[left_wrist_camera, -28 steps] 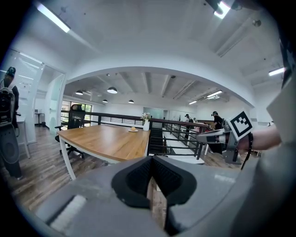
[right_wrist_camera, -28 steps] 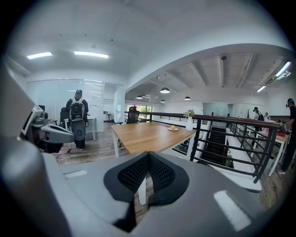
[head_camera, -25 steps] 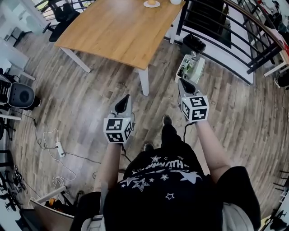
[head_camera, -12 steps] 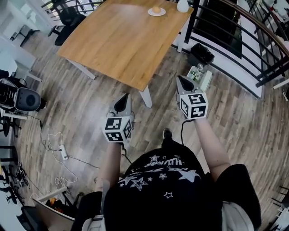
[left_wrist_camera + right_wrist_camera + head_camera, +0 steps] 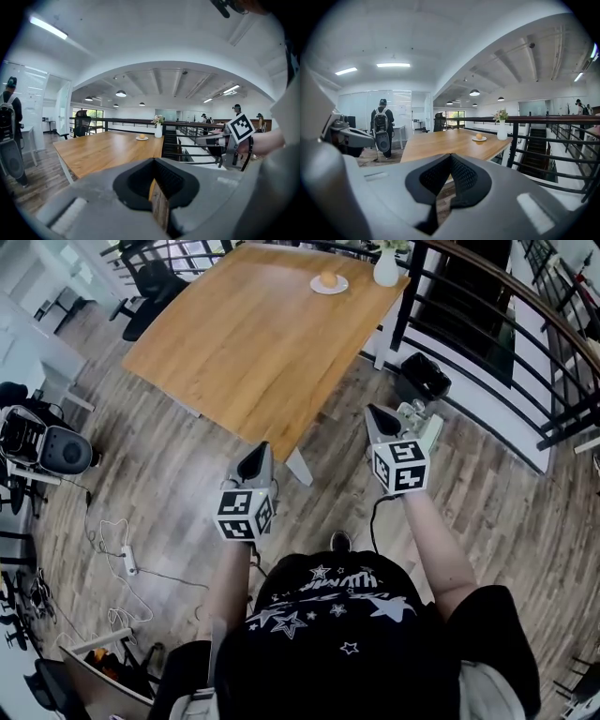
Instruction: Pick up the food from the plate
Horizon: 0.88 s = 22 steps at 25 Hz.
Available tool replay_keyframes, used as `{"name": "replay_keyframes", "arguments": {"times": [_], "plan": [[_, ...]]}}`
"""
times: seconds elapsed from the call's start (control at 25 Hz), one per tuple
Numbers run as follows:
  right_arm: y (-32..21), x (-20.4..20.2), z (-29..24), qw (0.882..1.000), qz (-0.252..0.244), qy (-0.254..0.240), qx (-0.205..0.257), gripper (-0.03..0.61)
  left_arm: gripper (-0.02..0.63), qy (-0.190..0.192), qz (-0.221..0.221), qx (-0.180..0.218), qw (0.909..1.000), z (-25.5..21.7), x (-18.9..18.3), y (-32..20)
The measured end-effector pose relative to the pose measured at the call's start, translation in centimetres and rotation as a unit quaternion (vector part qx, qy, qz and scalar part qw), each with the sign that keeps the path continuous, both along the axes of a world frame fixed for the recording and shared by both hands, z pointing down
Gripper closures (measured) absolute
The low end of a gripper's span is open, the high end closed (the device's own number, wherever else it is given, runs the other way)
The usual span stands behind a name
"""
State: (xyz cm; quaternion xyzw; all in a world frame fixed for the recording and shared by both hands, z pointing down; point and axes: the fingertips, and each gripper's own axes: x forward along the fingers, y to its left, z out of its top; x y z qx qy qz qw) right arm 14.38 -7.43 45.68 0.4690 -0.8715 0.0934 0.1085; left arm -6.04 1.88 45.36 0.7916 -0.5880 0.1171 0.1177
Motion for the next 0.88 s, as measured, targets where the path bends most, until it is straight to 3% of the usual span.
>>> {"name": "replay_keyframes", "arguments": {"times": [0.24, 0.48, 0.88], "plan": [[-2.9, 0.5, 0.9, 1.000, -0.009, -0.006, -0.014, 0.578, 0.615, -0.001, -0.009, -0.015, 0.9998, 0.9, 1.1, -1.3], [-4.7, -0.9, 1.6, 1.000, -0.012, -0.014, -0.025, 0.578, 0.615, 0.000, -0.022, -0.015, 0.9997, 0.6, -1.0, -3.4], [-11.6, -2.3, 0.6, 0.999, 0.025, 0.004, -0.019, 0.578, 0.615, 0.017, 0.012, -0.009, 0.9997, 0.5, -3.8, -11.8]]}}
